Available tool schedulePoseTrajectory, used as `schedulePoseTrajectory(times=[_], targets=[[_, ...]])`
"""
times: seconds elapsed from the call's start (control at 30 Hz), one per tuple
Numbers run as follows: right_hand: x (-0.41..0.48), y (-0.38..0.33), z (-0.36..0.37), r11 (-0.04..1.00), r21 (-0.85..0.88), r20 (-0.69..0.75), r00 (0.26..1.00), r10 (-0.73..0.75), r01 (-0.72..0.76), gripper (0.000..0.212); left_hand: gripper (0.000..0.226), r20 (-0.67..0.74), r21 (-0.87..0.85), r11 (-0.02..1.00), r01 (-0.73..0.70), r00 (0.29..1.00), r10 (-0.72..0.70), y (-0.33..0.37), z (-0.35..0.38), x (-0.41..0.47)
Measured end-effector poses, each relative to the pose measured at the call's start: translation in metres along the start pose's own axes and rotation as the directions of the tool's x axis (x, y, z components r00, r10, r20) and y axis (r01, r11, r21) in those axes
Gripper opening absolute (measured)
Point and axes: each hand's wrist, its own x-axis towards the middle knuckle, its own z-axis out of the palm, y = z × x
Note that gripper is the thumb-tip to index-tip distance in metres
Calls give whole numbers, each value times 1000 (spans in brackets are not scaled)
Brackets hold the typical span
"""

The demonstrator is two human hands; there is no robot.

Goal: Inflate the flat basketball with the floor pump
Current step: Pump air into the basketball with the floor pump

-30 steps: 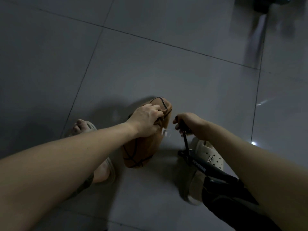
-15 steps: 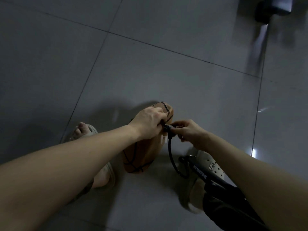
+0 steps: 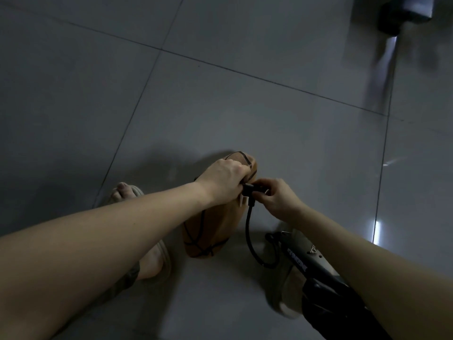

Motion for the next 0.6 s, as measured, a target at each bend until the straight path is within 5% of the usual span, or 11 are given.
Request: schedulePoseTrajectory(times=[0.17,0.3,0.6], targets=[[-3,1,0,999,-2,-36,999,-37,37,11,48,-13,-220,967,125,991,-131,-4,-11,-10],[-6,1,3,997,34,-61,996,-63,66,11,40,-110,-99,968,229,965,-239,-12,-8,-22],[-4,-5,11,996,16,-53,995,-85,86,11,35,86,-113,960,255,965,-246,-9,-3,-18]])
